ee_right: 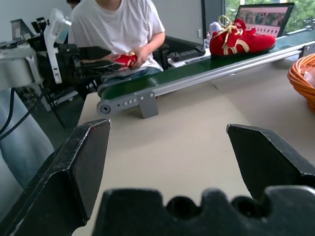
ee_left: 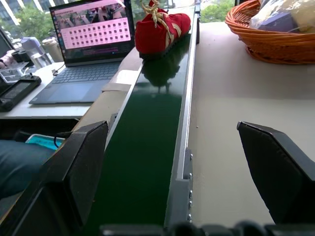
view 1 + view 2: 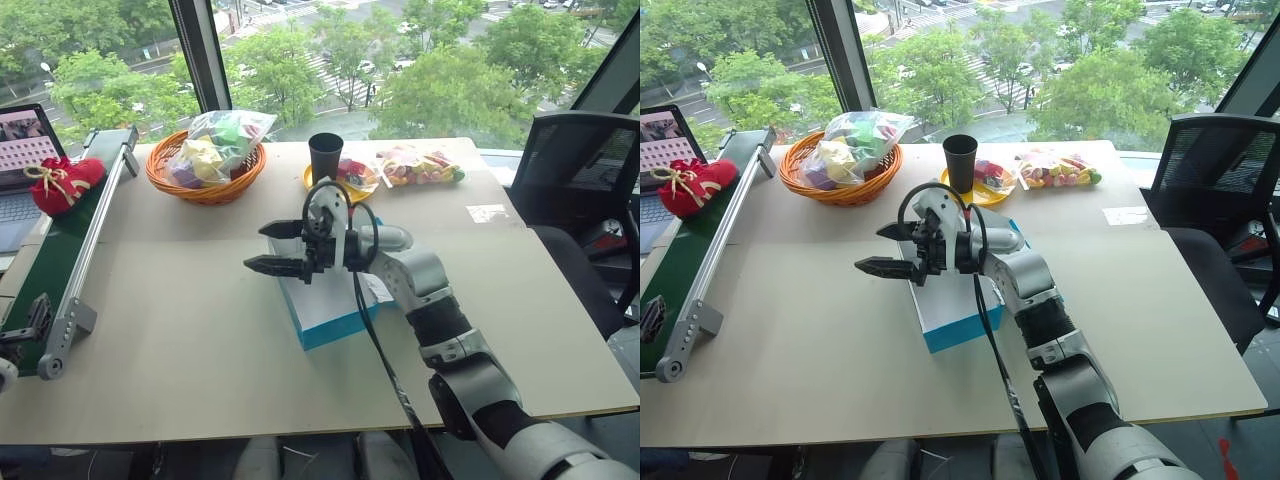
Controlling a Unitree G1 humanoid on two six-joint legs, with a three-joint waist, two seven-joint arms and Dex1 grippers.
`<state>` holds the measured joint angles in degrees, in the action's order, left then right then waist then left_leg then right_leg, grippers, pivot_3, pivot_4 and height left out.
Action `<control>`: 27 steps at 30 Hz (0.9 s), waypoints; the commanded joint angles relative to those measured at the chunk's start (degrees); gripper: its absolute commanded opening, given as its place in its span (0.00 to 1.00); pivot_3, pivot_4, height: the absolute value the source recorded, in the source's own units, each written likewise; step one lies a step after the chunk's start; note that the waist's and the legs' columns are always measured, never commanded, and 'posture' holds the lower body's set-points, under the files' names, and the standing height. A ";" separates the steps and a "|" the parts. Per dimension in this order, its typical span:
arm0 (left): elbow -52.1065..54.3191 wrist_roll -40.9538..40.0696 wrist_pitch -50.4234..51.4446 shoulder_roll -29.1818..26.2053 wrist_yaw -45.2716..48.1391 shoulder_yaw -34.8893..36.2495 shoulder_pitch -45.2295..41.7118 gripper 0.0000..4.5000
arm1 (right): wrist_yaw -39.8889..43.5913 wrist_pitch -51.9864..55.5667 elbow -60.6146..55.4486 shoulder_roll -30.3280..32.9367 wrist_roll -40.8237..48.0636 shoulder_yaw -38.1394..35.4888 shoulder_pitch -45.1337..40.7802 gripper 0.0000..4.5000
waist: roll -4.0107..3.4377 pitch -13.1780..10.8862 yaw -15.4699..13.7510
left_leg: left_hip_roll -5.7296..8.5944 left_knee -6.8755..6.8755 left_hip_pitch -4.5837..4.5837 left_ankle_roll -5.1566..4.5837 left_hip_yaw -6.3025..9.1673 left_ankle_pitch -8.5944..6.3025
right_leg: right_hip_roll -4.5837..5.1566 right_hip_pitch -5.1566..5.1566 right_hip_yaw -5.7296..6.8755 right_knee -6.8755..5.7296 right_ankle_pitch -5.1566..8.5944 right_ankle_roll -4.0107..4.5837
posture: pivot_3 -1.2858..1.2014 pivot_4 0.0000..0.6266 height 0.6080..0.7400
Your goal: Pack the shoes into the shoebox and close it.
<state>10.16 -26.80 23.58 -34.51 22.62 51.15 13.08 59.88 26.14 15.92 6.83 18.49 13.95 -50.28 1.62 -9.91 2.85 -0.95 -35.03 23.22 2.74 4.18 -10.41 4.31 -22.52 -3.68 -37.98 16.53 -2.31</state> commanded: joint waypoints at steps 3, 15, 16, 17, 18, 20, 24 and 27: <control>-10.15 -1.88 -6.56 -5.58 9.53 4.43 1.13 1.00 | -5.24 -7.81 0.47 0.89 -8.15 3.19 -1.28 1.00 | 0.00 0.00 0.04 | 0.00 0.04 0.02 0.03 -0.02 0.02 | 0.00 -0.09 0.00 -0.01 0.01 0.02 | 0.52 0.24 0.98; -34.02 0.08 -16.06 -15.41 15.11 4.93 -3.69 1.00 | -13.53 -3.75 5.59 -2.42 -5.16 -4.42 -2.14 1.00 | 0.19 0.09 0.03 | -0.02 0.18 0.05 0.07 -0.01 0.04 | 0.03 -0.20 0.03 -0.05 0.01 0.05 | 0.52 0.24 0.98; -36.22 0.38 -16.97 -16.09 15.54 4.79 -4.07 1.00 | -13.36 -3.64 5.46 -2.20 -5.25 -4.41 -2.11 1.00 | 0.20 0.09 0.03 | -0.03 0.20 0.05 0.07 -0.01 0.04 | 0.02 -0.23 0.03 -0.09 0.01 0.06 | 0.52 0.24 0.98; -38.18 0.70 -17.84 -16.48 15.85 4.42 -4.42 1.00 | -13.24 -3.42 5.31 -1.95 -5.23 -4.52 -2.08 1.00 | 0.20 0.09 0.07 | -0.07 0.21 0.07 0.07 -0.01 0.04 | -0.02 -0.29 0.04 -0.09 0.00 0.07 | 0.52 0.24 0.98; -39.95 0.98 -18.80 -16.80 16.29 3.92 -4.73 1.00 | -13.15 -3.23 5.15 -1.74 -5.14 -4.64 -2.04 1.00 | 0.20 0.09 0.14 | -0.07 0.22 0.08 0.07 -0.01 0.04 | -0.02 -0.33 0.04 -0.11 0.00 0.07 | 0.52 0.24 0.98; -42.91 1.40 -20.44 -17.19 17.29 2.77 -5.31 1.00 | -13.12 -2.75 4.73 -1.40 -4.94 -4.85 -1.98 1.00 | 0.20 0.09 0.32 | -0.07 0.21 0.08 0.06 -0.02 0.04 | -0.01 -0.33 0.04 -0.11 0.00 0.07 | 0.52 0.24 0.98; -47.91 1.70 -22.97 -17.43 20.02 0.09 -7.42 1.00 | -13.18 -1.83 3.77 -0.78 -4.59 -5.25 -2.05 1.00 | 0.20 0.09 0.66 | -0.06 0.22 0.08 0.06 -0.03 0.04 | 0.01 -0.33 0.04 -0.12 0.00 0.07 | 0.52 0.24 0.98; -49.46 1.63 -24.16 -17.17 21.24 -1.61 -9.03 1.00 | -13.07 -1.37 3.25 -0.06 -4.59 -5.41 -2.02 1.00 | 0.24 0.11 0.68 | -0.06 0.20 0.12 0.06 -0.02 0.04 | 0.01 -0.34 0.06 -0.13 0.00 0.07 | 0.52 0.24 0.98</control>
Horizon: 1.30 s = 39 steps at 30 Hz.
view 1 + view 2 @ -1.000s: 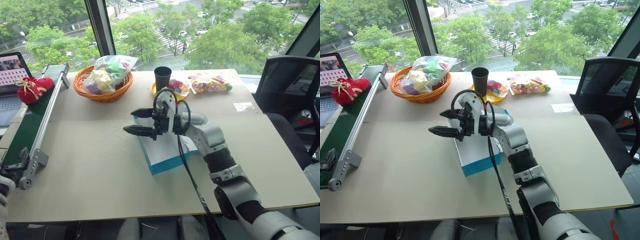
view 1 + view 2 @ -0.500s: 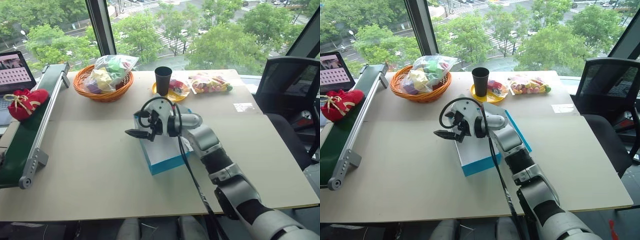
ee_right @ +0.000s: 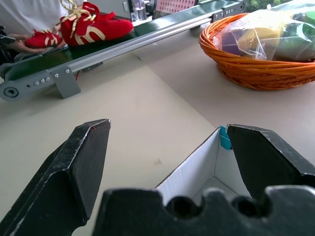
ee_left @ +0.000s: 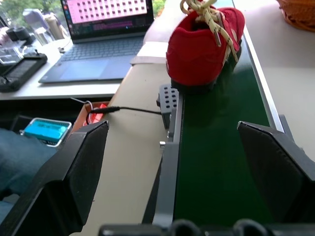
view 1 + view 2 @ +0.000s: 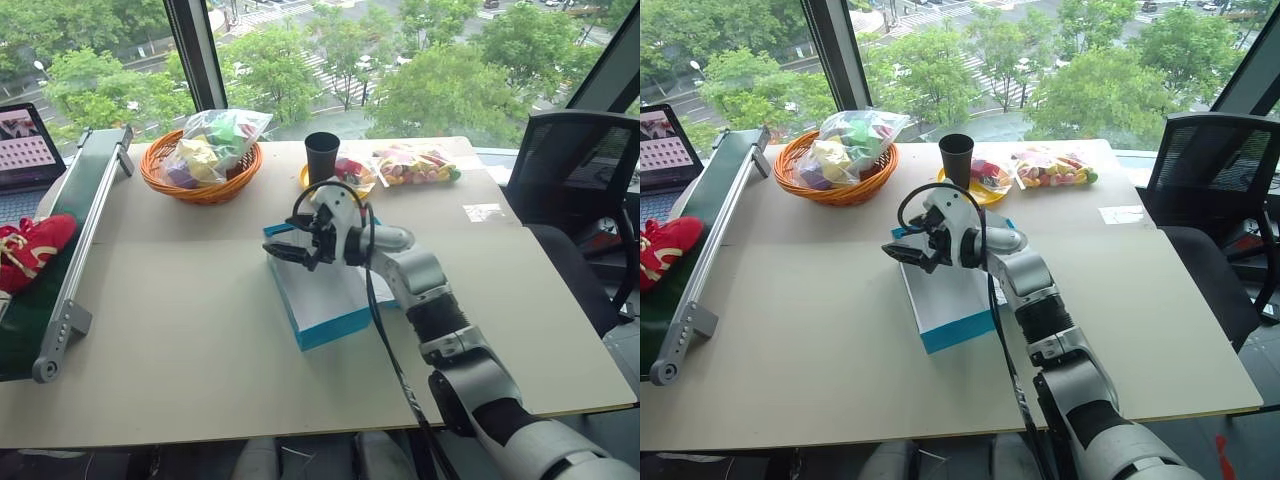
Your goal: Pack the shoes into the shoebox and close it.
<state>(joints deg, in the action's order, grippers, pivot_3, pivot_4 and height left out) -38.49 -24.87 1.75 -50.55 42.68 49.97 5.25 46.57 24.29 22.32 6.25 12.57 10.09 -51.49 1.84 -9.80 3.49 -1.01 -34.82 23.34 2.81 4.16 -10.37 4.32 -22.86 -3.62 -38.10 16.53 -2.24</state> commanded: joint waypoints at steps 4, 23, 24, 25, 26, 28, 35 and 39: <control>-1.75 -0.27 -3.57 -0.90 1.00 -1.60 -2.06 1.00 | 0.41 0.98 -3.85 1.35 1.38 -1.72 -0.57 1.00 | 0.05 0.03 0.25 | 0.00 0.00 0.03 0.00 0.00 0.00 | 0.01 -0.05 0.00 -0.02 0.00 0.01 | 0.52 0.24 0.98; -3.69 -2.60 -4.27 1.91 0.79 -3.00 -1.95 0.69 | -2.00 3.39 -4.04 3.63 0.42 -2.25 -0.89 1.00 | 0.07 0.04 0.18 | 0.00 -0.01 0.10 0.00 -0.01 0.00 | 0.04 -0.19 0.00 -0.18 -0.01 0.02 | 0.52 0.24 0.98; -1.24 -3.63 -3.44 2.70 1.41 -3.05 -1.74 0.63 | -2.10 3.34 -4.00 3.56 0.43 -2.31 -1.02 1.00 | 0.07 0.04 0.00 | 0.01 -0.02 0.11 0.00 -0.01 0.00 | 0.05 -0.19 0.00 -0.19 -0.01 0.02 | 0.52 0.24 0.98; 0.55 -4.35 -2.79 3.24 1.68 -3.07 -1.54 0.57 | -2.18 3.32 -3.96 3.49 0.43 -2.37 -1.12 1.00 | 0.07 0.04 -0.14 | 0.02 -0.03 0.12 0.00 -0.01 0.00 | 0.07 -0.19 0.00 -0.19 -0.01 0.02 | 0.52 0.24 0.98; 2.98 -4.85 -2.05 3.82 1.65 -3.23 -1.25 0.54 | -2.24 3.24 -3.95 3.48 0.39 -2.39 -1.16 1.00 | 0.08 0.04 -0.21 | 0.04 -0.03 0.13 0.00 -0.01 0.00 | 0.09 -0.18 0.00 -0.19 -0.01 0.02 | 0.52 0.24 0.98; 8.37 -5.89 0.13 4.88 0.69 -3.64 -1.18 0.49 | -2.33 3.12 -3.89 3.47 0.33 -2.44 -1.17 1.00 | 0.11 0.06 -0.27 | 0.03 -0.06 0.15 0.00 0.00 0.00 | 0.07 -0.19 0.00 -0.19 -0.01 0.02 | 0.52 0.24 0.98; 31.85 -10.48 11.08 8.05 -6.86 -6.79 -4.25 0.44 | -3.30 4.79 -3.58 2.92 2.49 -5.01 -1.82 1.00 | 0.14 0.08 -0.87 | 0.01 -0.13 0.19 0.00 0.02 0.00 | 0.05 -0.19 0.02 -0.23 -0.02 0.03 | 0.52 0.24 0.98; 45.93 -14.36 18.51 11.45 -13.67 -12.70 -9.64 0.44 | -7.71 14.15 -2.09 -0.16 12.16 -14.63 -4.75 1.00 | 0.14 0.08 -0.75 | 0.03 -0.12 0.20 0.00 0.02 0.00 | 0.05 -0.21 0.00 -0.27 -0.02 0.03 | 0.52 0.24 0.98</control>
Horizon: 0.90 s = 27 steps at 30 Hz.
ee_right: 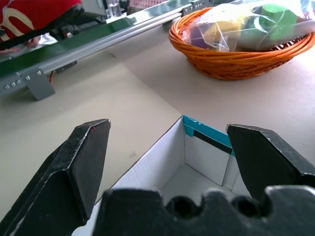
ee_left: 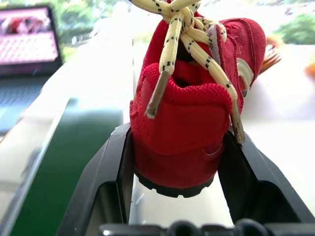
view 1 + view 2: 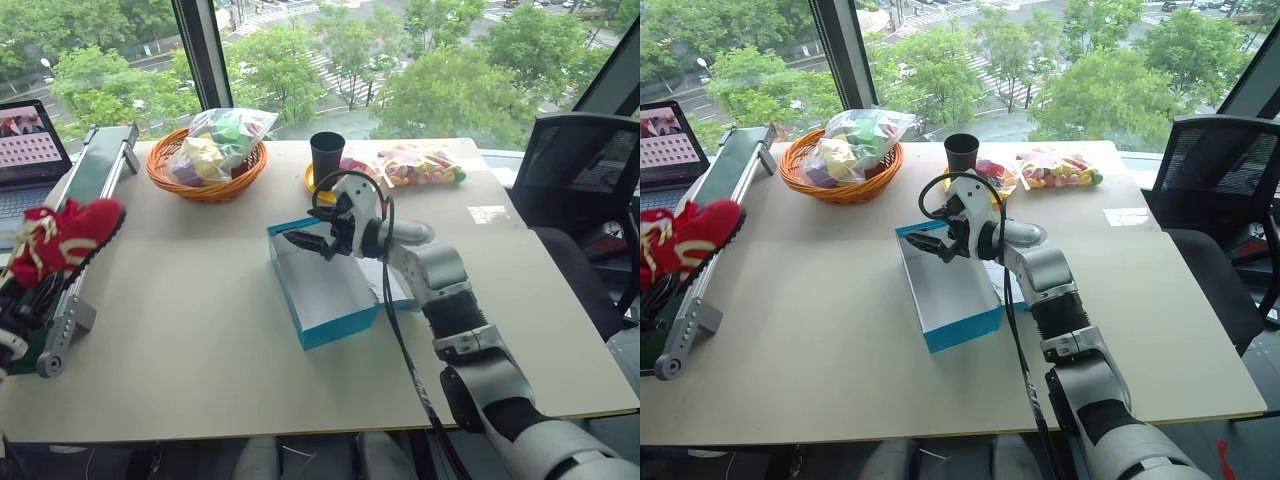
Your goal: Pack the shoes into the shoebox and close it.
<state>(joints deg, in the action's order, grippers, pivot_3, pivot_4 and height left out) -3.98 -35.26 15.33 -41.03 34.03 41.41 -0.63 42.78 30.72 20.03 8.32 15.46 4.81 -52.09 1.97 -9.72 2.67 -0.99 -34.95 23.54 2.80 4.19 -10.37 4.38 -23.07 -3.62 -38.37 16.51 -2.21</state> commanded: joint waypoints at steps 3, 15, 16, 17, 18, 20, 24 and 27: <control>19.44 -6.41 9.42 5.41 -10.15 -10.09 -9.78 0.44 | -8.55 17.92 2.09 -4.48 18.96 -18.60 -7.15 1.00 | 0.03 -0.01 -0.13 | 0.00 -0.07 0.08 0.00 0.03 0.00 | -0.01 -0.03 0.01 -0.12 0.00 0.00 | 0.52 0.24 0.98; 26.30 -7.08 14.76 15.56 -14.33 -26.86 -21.99 0.44 | -20.13 30.02 2.26 -5.05 29.73 -29.02 -9.92 1.00 | 0.01 -0.01 0.53 | 0.07 -0.22 0.26 -0.01 0.01 0.01 | -0.04 -0.10 -0.01 -0.12 -0.01 0.01 | 0.52 0.24 0.98; 25.74 -6.66 14.51 15.99 -14.04 -27.75 -22.34 0.44 | -20.17 30.91 1.21 -4.73 30.90 -29.46 -9.90 1.00 | 0.01 -0.02 0.56 | 0.06 -0.21 0.26 -0.02 0.01 0.01 | -0.05 -0.11 -0.01 -0.13 -0.01 0.01 | 0.52 0.24 0.98; 25.37 -6.28 14.34 16.27 -13.82 -28.35 -22.59 0.44 | -20.24 31.54 0.49 -4.47 31.82 -29.72 -9.86 1.00 | 0.01 -0.02 0.60 | 0.05 -0.21 0.26 -0.02 0.02 0.01 | -0.07 -0.12 -0.01 -0.14 -0.01 0.01 | 0.52 0.24 0.98; 24.98 -6.05 14.17 16.45 -13.61 -28.47 -22.65 0.44 | -20.73 31.85 -0.06 -4.34 32.57 -30.08 -9.84 1.00 | 0.01 -0.02 0.67 | 0.05 -0.21 0.26 -0.02 0.02 0.01 | -0.07 -0.12 -0.01 -0.14 -0.01 0.01 | 0.52 0.24 0.98; 24.33 -5.64 13.79 16.37 -12.93 -28.23 -22.40 0.44 | -21.85 32.54 -1.52 -4.20 33.74 -30.61 -9.43 1.00 | 0.01 -0.01 0.85 | 0.06 -0.23 0.26 -0.02 0.02 0.01 | -0.07 -0.11 -0.01 -0.12 -0.01 0.01 | 0.52 0.24 0.98; 22.90 -5.75 13.17 16.10 -11.95 -27.25 -22.96 0.44 | -20.21 39.28 -8.87 -0.58 38.88 -30.79 -5.60 1.00 | 0.01 -0.02 0.88 | 0.06 -0.23 0.28 -0.02 0.03 0.01 | -0.06 -0.09 -0.01 -0.12 -0.01 0.01 | 0.52 0.24 0.98; 22.35 -5.59 12.79 15.94 -11.70 -26.80 -23.72 0.44 | -16.68 44.52 -14.78 4.46 40.05 -26.36 -0.57 1.00 | 0.01 -0.02 0.48 | 0.09 -0.27 0.33 -0.02 0.04 0.01 | -0.03 -0.08 0.02 -0.05 -0.01 0.00 | 0.52 0.24 0.98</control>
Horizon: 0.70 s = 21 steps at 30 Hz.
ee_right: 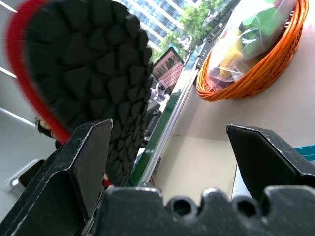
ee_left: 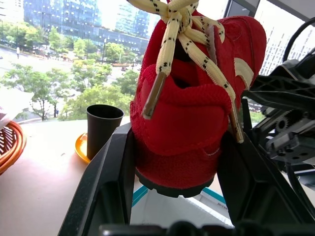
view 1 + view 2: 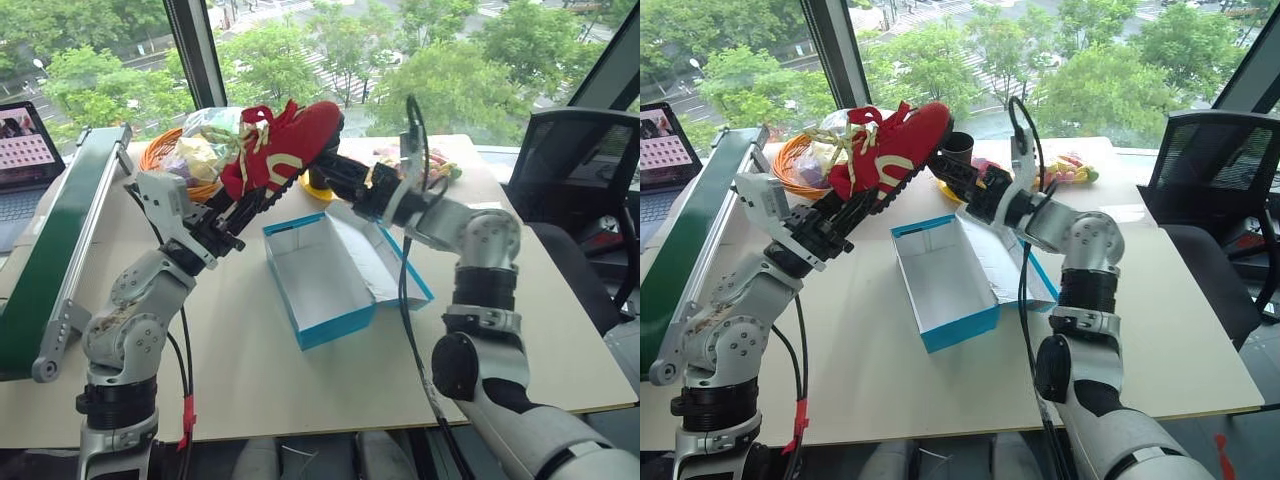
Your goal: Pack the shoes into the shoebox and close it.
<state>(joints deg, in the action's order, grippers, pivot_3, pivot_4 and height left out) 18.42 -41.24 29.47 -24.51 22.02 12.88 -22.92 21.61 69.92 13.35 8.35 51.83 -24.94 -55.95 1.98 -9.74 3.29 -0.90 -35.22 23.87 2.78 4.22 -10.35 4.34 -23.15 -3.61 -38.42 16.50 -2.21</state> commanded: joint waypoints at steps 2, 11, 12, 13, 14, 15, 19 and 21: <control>-0.50 0.69 -1.58 -0.61 0.60 1.78 -2.06 0.44 | 6.45 6.54 -10.77 7.48 3.21 6.55 6.28 1.00 | 0.00 0.00 -0.21 | 0.00 -0.02 0.00 0.00 0.00 0.00 | -0.01 0.02 0.00 0.03 0.00 -0.01 | 0.52 0.24 0.98; -0.34 4.80 -2.17 -0.58 3.34 -3.24 -0.05 0.44 | 2.35 1.59 -8.36 3.97 4.34 4.19 2.83 1.00 | -0.01 0.00 0.69 | -0.02 -0.05 -0.04 -0.01 -0.02 0.01 | -0.08 0.02 -0.08 -0.01 0.01 -0.01 | 0.52 0.24 0.98; 0.13 5.46 -2.21 -0.57 3.62 -4.08 0.25 0.44 | 1.13 0.60 -7.14 3.01 4.88 2.76 1.46 1.00 | -0.01 0.00 0.66 | -0.02 -0.05 -0.04 -0.01 -0.02 0.00 | -0.07 0.02 -0.08 -0.01 0.01 -0.01 | 0.52 0.24 0.98; 0.54 6.10 -2.33 -0.54 3.76 -4.72 0.56 0.44 | 0.54 0.13 -6.58 2.50 5.57 1.78 0.40 1.00 | -0.01 0.00 0.60 | -0.02 -0.05 -0.03 -0.01 -0.02 0.01 | -0.07 0.02 -0.08 -0.01 0.01 -0.01 | 0.52 0.24 0.98; 0.81 6.55 -2.50 -0.36 3.75 -5.07 0.87 0.44 | 0.04 0.05 -6.43 2.24 6.35 1.10 -0.39 1.00 | -0.01 -0.01 0.55 | -0.02 -0.05 -0.02 -0.01 -0.01 0.01 | -0.06 0.01 -0.08 -0.01 0.01 -0.01 | 0.52 0.24 0.98; 0.96 6.84 -2.67 -0.30 3.83 -5.19 1.13 0.44 | -0.23 0.23 -6.62 2.11 6.85 0.83 -0.73 1.00 | -0.01 -0.01 0.48 | -0.02 -0.05 -0.01 -0.01 -0.01 0.01 | -0.06 0.01 -0.08 0.00 0.01 -0.01 | 0.52 0.24 0.98; 2.32 6.98 -2.28 1.29 3.03 -6.16 1.38 0.44 | -2.62 0.17 -6.95 1.15 8.21 0.26 -1.76 1.00 | -0.02 -0.01 0.04 | -0.01 -0.05 -0.01 -0.01 0.00 0.01 | -0.04 0.02 -0.06 0.00 0.01 -0.01 | 0.52 0.24 0.98; 2.98 6.97 -2.03 1.91 2.65 -6.37 1.20 0.44 | -3.53 -0.03 -6.91 0.65 8.07 0.62 -1.75 1.00 | -0.01 -0.01 -0.09 | -0.01 -0.05 0.00 -0.01 -0.01 0.01 | -0.04 0.02 -0.06 0.00 0.01 -0.01 | 0.52 0.24 0.98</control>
<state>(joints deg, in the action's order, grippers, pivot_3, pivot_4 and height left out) 17.52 -33.75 27.71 -23.00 23.86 7.86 -21.44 18.78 72.12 8.14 9.33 57.89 -23.27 -55.71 1.97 -9.75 3.20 -0.91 -35.27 23.86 2.77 4.22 -10.35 4.30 -23.13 -3.67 -38.43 16.51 -2.22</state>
